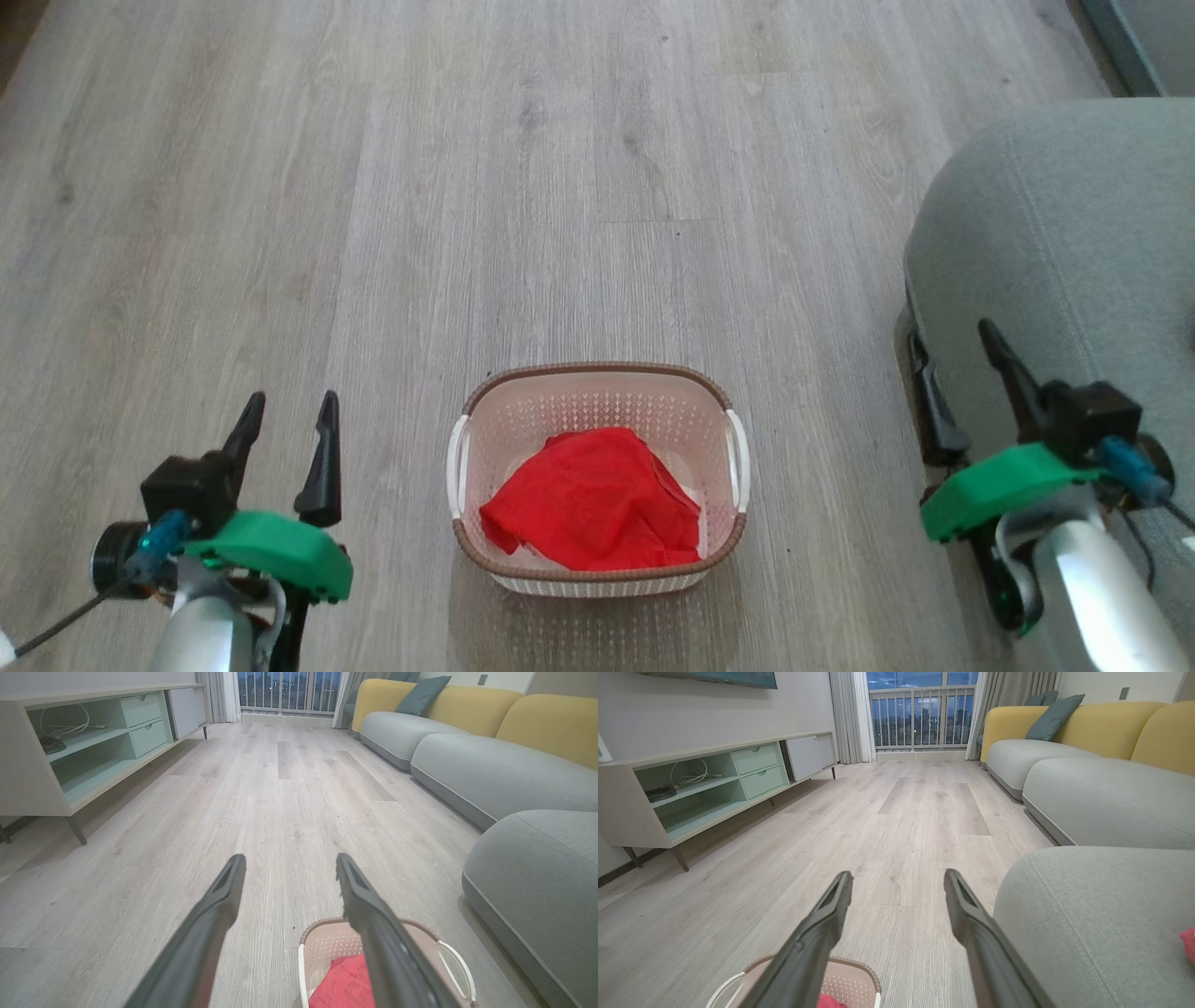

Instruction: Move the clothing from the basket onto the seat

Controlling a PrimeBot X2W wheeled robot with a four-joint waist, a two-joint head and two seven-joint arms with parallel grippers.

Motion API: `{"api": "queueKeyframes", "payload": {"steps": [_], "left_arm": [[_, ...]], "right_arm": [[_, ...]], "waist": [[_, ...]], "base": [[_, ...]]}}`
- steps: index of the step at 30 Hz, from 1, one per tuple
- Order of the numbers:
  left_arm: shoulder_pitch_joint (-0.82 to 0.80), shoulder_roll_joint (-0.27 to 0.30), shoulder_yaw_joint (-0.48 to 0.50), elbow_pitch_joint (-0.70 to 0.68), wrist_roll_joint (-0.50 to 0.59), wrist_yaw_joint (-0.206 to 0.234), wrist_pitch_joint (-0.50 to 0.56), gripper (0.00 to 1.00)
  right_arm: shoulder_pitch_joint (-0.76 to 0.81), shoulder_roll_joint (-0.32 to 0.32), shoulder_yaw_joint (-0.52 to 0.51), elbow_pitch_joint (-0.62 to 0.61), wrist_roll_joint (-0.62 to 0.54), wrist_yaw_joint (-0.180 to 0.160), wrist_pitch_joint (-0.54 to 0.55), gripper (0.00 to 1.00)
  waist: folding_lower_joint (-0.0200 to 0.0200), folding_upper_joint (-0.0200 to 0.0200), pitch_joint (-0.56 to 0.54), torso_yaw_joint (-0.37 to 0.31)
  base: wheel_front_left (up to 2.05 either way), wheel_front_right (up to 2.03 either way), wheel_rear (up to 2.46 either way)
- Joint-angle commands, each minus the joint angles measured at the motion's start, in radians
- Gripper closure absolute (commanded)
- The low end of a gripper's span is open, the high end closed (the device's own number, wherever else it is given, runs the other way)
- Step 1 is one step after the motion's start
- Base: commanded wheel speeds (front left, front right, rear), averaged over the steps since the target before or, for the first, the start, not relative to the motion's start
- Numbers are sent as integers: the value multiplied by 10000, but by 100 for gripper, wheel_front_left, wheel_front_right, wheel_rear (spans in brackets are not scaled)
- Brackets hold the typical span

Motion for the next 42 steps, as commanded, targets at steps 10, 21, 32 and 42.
{"api": "queueKeyframes", "payload": {"steps": [10, 21, 32, 42], "left_arm": [[-66, -112, 669, -527, 288, -2, -51, 0], [-222, -195, 350, -425, 248, -14, -51, 0], [-1120, -76, -1215, -99, -157, -16, -51, 0], [-2755, 205, -2835, 663, -623, -16, -51, 0]], "right_arm": [[-36, 204, 160, -389, -142, -4, -91, 0], [-388, 234, 174, -541, -231, -4, -91, 0], [-1448, 441, -15, -1288, -453, -4, -91, 0], [-2918, 776, 105, -2044, -852, -4, -91, 0]], "waist": [[1, -1, 71, -119], [1, -1, 484, -164], [1, -1, 2217, -400], [1, -1, 4664, -875]], "base": [[0, 0, 0], [0, 0, 0], [0, 0, 0], [0, 0, 0]]}}
